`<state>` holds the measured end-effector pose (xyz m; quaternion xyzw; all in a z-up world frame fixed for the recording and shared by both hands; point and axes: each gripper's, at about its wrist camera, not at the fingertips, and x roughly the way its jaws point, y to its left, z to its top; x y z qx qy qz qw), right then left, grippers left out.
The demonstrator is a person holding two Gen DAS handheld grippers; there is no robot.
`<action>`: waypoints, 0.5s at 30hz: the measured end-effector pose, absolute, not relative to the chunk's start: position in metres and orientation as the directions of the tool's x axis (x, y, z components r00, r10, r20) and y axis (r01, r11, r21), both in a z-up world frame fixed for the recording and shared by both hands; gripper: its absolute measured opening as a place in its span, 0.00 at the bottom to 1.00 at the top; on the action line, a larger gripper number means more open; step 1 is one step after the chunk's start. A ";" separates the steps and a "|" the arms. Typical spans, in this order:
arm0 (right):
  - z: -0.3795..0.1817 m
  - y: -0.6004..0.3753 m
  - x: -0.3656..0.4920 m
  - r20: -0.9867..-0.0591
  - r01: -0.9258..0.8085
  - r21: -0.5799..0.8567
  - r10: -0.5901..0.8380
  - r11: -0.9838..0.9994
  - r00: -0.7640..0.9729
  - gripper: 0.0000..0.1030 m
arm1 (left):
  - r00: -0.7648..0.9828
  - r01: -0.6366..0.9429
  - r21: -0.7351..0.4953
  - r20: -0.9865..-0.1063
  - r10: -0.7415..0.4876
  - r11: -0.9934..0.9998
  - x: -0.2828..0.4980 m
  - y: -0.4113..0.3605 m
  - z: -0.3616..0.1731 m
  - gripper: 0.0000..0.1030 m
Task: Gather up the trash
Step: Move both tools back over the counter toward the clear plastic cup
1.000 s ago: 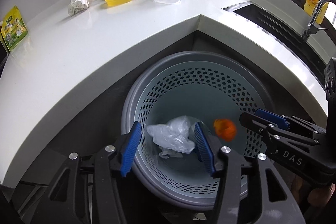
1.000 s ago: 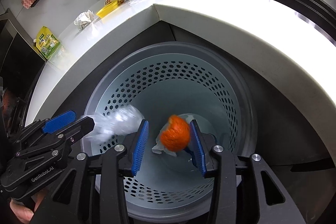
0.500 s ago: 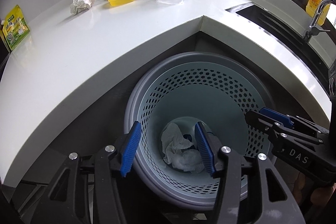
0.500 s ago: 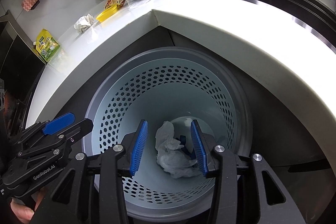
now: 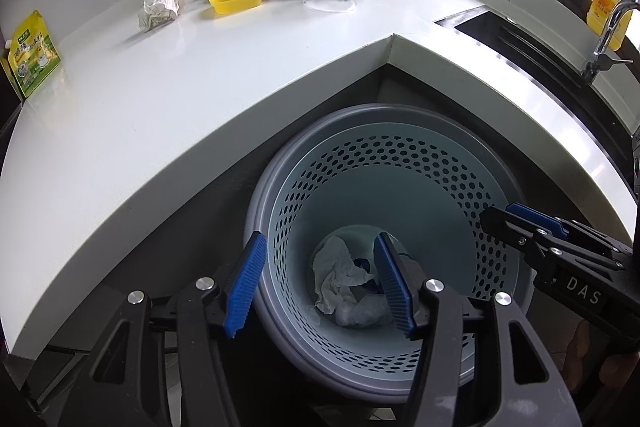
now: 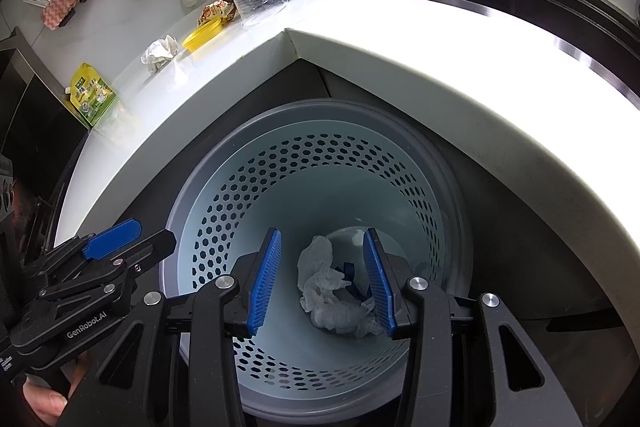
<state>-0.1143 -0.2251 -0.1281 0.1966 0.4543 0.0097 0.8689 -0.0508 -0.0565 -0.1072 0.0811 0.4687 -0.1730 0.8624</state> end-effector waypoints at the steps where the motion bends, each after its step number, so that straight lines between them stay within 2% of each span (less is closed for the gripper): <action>1: -0.127 -0.225 -0.114 -0.784 0.160 0.350 0.195 0.923 0.589 0.40 | 0.500 0.373 -0.024 -0.837 -0.223 0.927 -0.050 -0.056 -0.107 0.54; 15: -0.093 -0.225 -0.106 -0.735 0.104 0.358 0.212 0.928 0.644 0.41 | 0.526 0.371 -0.019 -0.820 -0.226 0.929 -0.043 -0.059 -0.086 0.60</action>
